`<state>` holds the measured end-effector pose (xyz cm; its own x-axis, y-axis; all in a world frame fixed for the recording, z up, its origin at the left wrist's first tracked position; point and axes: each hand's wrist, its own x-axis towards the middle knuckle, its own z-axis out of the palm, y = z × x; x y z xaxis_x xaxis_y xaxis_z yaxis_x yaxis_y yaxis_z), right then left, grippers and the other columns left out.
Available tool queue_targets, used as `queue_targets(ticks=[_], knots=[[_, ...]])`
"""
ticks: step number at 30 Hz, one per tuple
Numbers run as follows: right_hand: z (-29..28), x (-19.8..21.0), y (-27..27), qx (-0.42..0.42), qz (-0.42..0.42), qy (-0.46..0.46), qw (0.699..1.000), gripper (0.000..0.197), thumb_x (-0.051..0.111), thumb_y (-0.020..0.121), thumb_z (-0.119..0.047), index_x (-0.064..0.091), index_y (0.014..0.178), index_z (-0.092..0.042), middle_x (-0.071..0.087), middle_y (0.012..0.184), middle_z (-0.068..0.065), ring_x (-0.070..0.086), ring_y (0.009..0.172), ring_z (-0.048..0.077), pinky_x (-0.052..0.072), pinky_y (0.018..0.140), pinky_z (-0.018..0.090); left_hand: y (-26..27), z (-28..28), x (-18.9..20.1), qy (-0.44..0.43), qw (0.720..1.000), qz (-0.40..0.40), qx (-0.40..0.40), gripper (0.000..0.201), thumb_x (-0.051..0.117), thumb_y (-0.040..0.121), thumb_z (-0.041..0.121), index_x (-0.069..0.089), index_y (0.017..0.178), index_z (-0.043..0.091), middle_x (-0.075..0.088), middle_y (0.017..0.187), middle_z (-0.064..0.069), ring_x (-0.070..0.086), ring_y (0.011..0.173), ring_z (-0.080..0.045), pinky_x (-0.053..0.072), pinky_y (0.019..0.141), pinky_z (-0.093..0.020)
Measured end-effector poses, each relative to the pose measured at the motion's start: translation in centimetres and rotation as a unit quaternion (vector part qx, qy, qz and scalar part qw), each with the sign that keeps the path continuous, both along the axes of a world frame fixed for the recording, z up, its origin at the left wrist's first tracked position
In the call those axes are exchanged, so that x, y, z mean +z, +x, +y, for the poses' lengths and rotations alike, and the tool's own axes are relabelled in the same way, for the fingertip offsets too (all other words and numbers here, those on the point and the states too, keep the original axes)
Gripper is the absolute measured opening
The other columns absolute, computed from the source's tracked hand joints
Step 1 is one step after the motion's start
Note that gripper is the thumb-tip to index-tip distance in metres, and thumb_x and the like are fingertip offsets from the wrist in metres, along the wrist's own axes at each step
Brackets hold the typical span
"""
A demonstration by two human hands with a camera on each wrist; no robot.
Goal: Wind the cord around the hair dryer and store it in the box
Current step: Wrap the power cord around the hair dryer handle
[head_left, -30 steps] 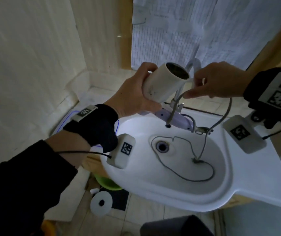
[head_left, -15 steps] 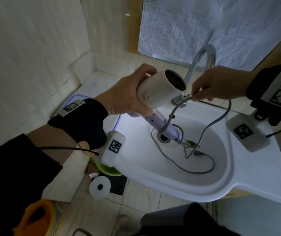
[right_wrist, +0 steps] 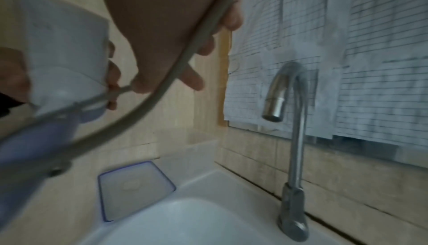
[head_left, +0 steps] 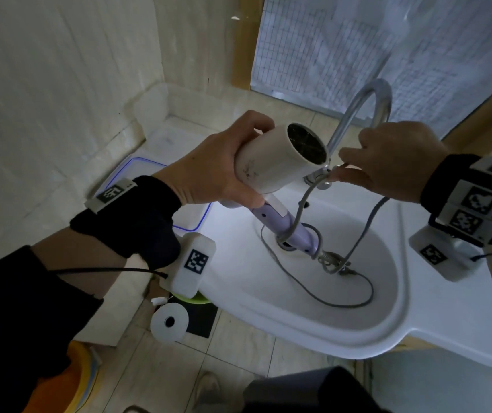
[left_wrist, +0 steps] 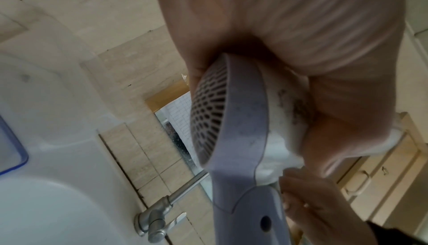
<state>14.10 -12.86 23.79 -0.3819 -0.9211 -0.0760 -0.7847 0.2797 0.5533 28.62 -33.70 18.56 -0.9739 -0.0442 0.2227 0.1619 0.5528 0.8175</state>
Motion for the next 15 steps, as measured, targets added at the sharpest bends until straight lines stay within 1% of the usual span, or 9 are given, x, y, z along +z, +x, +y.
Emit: queue_targets(ticks=[3, 5, 6, 8, 9, 10, 11, 13, 15], knots=[[1.1, -0.8, -1.4, 0.075, -0.061, -0.102, 0.99, 0.04, 0.043, 0.089, -0.034, 0.065, 0.116, -0.014, 0.049, 0.071, 0.017, 0.035, 0.056, 0.02, 0.037, 0.047, 0.027, 0.2, -0.4, 0.3, 0.022, 1.0, 0.001, 0.0, 0.069, 0.073, 0.047, 0.038, 0.036, 0.105, 0.045, 0.054, 0.094, 0.018, 0.054, 0.081, -0.001, 0.045, 0.062, -0.01], [1.0, -1.3, -1.5, -0.006, -0.185, -0.194, 0.963, 0.037, 0.051, 0.088, -0.018, 0.06, 0.125, -0.017, 0.043, 0.074, 0.006, 0.04, 0.058, 0.019, 0.032, 0.051, 0.022, 0.4, -0.5, 0.2, 0.018, 1.0, 0.002, 0.001, 0.071, 0.073, 0.048, 0.038, 0.036, 0.108, 0.04, 0.054, 0.093, 0.018, 0.054, 0.081, -0.001, 0.046, 0.062, -0.011], [0.9, -1.5, -1.3, -0.078, -0.264, -0.262, 0.925, 0.033, 0.052, 0.09, -0.014, 0.06, 0.122, -0.016, 0.044, 0.072, 0.0, 0.045, 0.057, 0.02, 0.033, 0.053, 0.017, 0.4, -0.5, 0.1, 0.015, 1.0, 0.003, 0.004, 0.073, 0.073, 0.047, 0.039, 0.036, 0.11, 0.038, 0.054, 0.093, 0.018, 0.054, 0.081, -0.001, 0.047, 0.063, -0.012], [0.8, -1.8, -0.5, -0.224, -0.451, -0.37, 0.78, 0.013, 0.057, 0.089, -0.006, 0.066, 0.098, -0.008, 0.05, 0.06, -0.002, 0.047, 0.049, 0.016, 0.042, 0.046, 0.018, 0.5, -0.5, -0.1, 0.02, 1.0, 0.002, 0.014, 0.073, 0.073, 0.046, 0.039, 0.036, 0.11, 0.039, 0.054, 0.093, 0.019, 0.054, 0.081, 0.0, 0.048, 0.064, -0.015], [0.8, -1.8, -0.3, -0.28, -0.538, -0.383, 0.696, 0.008, 0.058, 0.087, -0.003, 0.065, 0.083, -0.005, 0.05, 0.053, 0.0, 0.043, 0.043, 0.015, 0.043, 0.041, 0.021, 0.6, -0.5, -0.3, 0.025, 0.999, 0.001, 0.02, 0.072, 0.073, 0.046, 0.039, 0.036, 0.108, 0.042, 0.055, 0.093, 0.019, 0.055, 0.082, 0.0, 0.048, 0.064, -0.015], [1.1, -2.0, -0.4, -0.317, -0.6, -0.362, 0.639, 0.016, 0.057, 0.085, -0.001, 0.062, 0.07, -0.004, 0.044, 0.045, 0.001, 0.037, 0.036, 0.014, 0.039, 0.038, 0.022, 0.6, -0.6, -0.5, 0.03, 0.999, -0.001, 0.026, 0.072, 0.073, 0.045, 0.039, 0.036, 0.106, 0.044, 0.055, 0.093, 0.02, 0.055, 0.082, 0.001, 0.048, 0.065, -0.015], [1.4, -2.2, -0.6, -0.342, -0.64, -0.321, 0.609, 0.024, 0.054, 0.084, -0.001, 0.057, 0.061, -0.004, 0.036, 0.037, 0.0, 0.029, 0.031, 0.012, 0.032, 0.037, 0.019, 0.7, -0.6, -0.8, 0.035, 0.999, -0.004, 0.031, 0.072, 0.073, 0.044, 0.039, 0.036, 0.105, 0.046, 0.056, 0.093, 0.022, 0.055, 0.082, 0.001, 0.049, 0.065, -0.015], [2.0, -1.9, -0.8, -0.352, -0.684, -0.23, 0.596, 0.03, 0.05, 0.083, -0.002, 0.051, 0.053, -0.006, 0.026, 0.033, -0.005, 0.018, 0.029, 0.007, 0.017, 0.039, 0.015, 0.8, -0.7, -1.2, 0.045, 0.998, -0.014, 0.038, 0.073, 0.074, 0.043, 0.038, 0.037, 0.105, 0.047, 0.056, 0.095, 0.023, 0.057, 0.085, -0.002, 0.05, 0.067, -0.019], [2.9, -1.2, -1.2, -0.328, -0.712, -0.15, 0.603, 0.025, 0.053, 0.078, -0.006, 0.057, 0.054, -0.009, 0.027, 0.038, -0.008, 0.017, 0.034, 0.006, 0.012, 0.04, 0.017, 0.9, -0.7, -1.6, 0.059, 0.997, -0.018, 0.042, 0.072, 0.075, 0.042, 0.038, 0.039, 0.103, 0.049, 0.057, 0.099, 0.017, 0.059, 0.089, -0.008, 0.051, 0.07, -0.024]])
